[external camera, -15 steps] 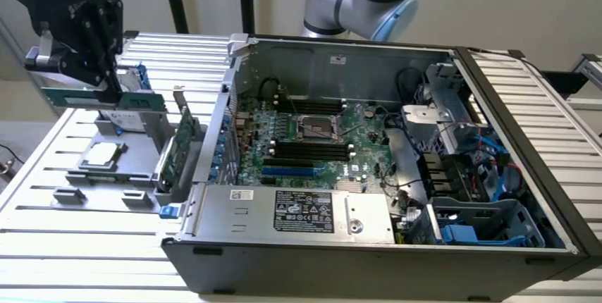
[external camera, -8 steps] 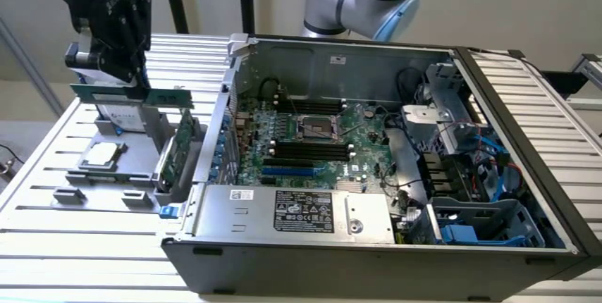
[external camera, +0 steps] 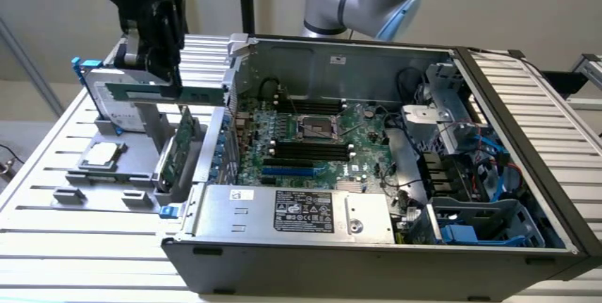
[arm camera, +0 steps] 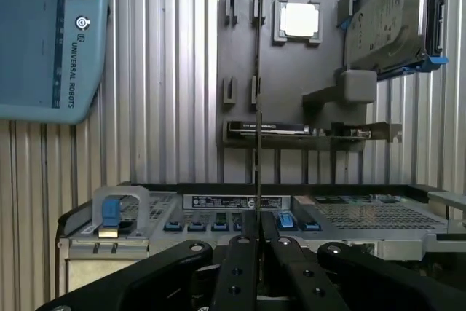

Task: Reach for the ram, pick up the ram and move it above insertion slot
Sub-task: 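Pick up the ram and move it above insertion slot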

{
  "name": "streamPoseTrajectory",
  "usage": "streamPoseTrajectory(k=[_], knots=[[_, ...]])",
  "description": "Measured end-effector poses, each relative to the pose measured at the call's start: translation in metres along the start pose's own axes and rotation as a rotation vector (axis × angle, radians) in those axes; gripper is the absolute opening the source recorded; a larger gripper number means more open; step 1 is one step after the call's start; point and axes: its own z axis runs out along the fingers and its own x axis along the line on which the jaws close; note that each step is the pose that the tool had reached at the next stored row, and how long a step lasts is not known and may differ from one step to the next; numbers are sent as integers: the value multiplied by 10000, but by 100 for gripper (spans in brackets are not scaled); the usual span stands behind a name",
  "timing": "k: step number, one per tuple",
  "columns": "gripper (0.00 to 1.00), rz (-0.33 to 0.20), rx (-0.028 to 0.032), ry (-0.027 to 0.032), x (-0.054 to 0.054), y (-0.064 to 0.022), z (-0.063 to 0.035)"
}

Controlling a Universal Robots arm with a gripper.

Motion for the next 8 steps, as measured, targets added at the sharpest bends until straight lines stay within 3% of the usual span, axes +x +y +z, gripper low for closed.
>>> streamPoseTrajectory(k=[4, 8], knots=[[13, -7, -1, -128, -2, -181, -9], [13, -10, -1, -192, -3, -363, -19]])
